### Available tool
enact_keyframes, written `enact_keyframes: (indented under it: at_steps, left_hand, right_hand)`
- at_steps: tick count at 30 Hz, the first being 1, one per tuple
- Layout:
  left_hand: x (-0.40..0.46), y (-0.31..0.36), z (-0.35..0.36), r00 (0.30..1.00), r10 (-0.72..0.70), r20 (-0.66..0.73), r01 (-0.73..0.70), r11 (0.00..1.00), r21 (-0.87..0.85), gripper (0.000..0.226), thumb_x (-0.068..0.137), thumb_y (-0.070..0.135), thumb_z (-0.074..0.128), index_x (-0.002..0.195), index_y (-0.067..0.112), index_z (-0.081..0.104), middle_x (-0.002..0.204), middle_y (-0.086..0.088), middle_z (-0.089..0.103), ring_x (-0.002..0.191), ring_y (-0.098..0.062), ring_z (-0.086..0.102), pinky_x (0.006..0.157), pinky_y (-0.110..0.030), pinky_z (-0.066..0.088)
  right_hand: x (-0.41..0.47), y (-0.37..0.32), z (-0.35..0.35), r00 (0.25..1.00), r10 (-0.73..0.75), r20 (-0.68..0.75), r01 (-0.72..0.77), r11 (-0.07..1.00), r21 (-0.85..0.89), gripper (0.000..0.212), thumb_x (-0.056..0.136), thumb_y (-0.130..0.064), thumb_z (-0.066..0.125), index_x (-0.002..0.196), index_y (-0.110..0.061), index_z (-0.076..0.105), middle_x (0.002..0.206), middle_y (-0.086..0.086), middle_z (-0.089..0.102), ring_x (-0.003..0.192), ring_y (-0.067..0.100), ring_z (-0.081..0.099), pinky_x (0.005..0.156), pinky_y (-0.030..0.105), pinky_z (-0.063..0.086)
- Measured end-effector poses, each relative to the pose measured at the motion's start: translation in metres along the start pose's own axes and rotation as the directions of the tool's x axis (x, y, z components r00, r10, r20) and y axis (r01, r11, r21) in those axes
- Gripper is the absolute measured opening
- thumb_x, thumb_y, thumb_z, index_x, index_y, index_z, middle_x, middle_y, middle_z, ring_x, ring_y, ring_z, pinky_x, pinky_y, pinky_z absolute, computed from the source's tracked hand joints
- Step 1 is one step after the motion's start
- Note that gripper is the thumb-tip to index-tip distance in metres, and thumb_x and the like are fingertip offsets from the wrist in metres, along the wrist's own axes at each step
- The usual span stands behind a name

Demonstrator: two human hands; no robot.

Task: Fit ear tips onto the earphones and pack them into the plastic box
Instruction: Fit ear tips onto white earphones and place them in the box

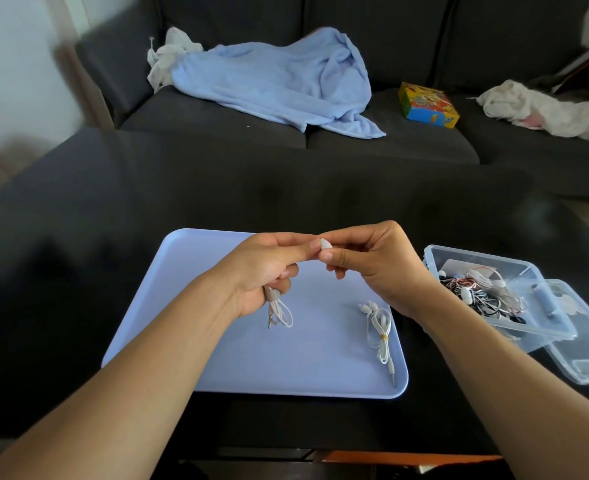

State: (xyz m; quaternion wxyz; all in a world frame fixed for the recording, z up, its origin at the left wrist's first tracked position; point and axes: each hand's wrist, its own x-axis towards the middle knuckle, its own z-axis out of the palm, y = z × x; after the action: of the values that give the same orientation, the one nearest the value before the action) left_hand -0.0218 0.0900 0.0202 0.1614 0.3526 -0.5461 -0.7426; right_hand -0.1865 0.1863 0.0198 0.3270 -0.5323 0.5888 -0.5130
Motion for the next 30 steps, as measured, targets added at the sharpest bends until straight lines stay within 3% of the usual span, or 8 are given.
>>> enact_keyframes:
  at_steps: [14, 26, 30]
  left_hand:
    - [0.001, -0.001, 0.003, 1.000, -0.006, -0.008, 0.006, 1.000, 0.013, 0.017, 0.088, 0.023, 0.072, 0.103, 0.016, 0.078, 0.074, 0.005, 0.069, 0.050, -0.007, 0.033, 0.045, -0.018, 0.027]
    - [0.003, 0.000, 0.017, 1.000, 0.012, 0.015, -0.011, 1.000, -0.013, 0.019, 0.091, 0.024, 0.070, 0.105, 0.014, 0.077, 0.086, 0.002, 0.074, 0.052, -0.006, 0.031, 0.044, -0.016, 0.027]
    - [0.003, 0.002, 0.034, 0.999, 0.032, -0.007, -0.032, 0.996, -0.082, 0.027, 0.098, 0.034, 0.060, 0.113, 0.016, 0.073, 0.098, -0.003, 0.072, 0.050, -0.007, 0.039, 0.044, -0.016, 0.032]
  right_hand:
    - [0.000, 0.002, -0.003, 1.000, 0.013, -0.011, -0.013, 1.000, 0.006, 0.022, 0.082, -0.011, 0.075, 0.104, -0.007, 0.078, 0.086, 0.006, 0.078, 0.069, 0.017, 0.069, 0.064, 0.024, 0.057]
    - [-0.005, 0.000, -0.012, 0.999, 0.025, -0.047, -0.025, 1.000, 0.006, 0.023, 0.078, -0.021, 0.074, 0.100, -0.012, 0.078, 0.087, 0.007, 0.078, 0.069, 0.019, 0.069, 0.064, 0.024, 0.056]
    - [-0.010, -0.002, -0.020, 0.993, 0.030, -0.114, -0.027, 0.999, 0.026, 0.026, 0.084, -0.020, 0.071, 0.108, -0.011, 0.076, 0.090, 0.006, 0.077, 0.072, 0.020, 0.068, 0.063, 0.026, 0.056]
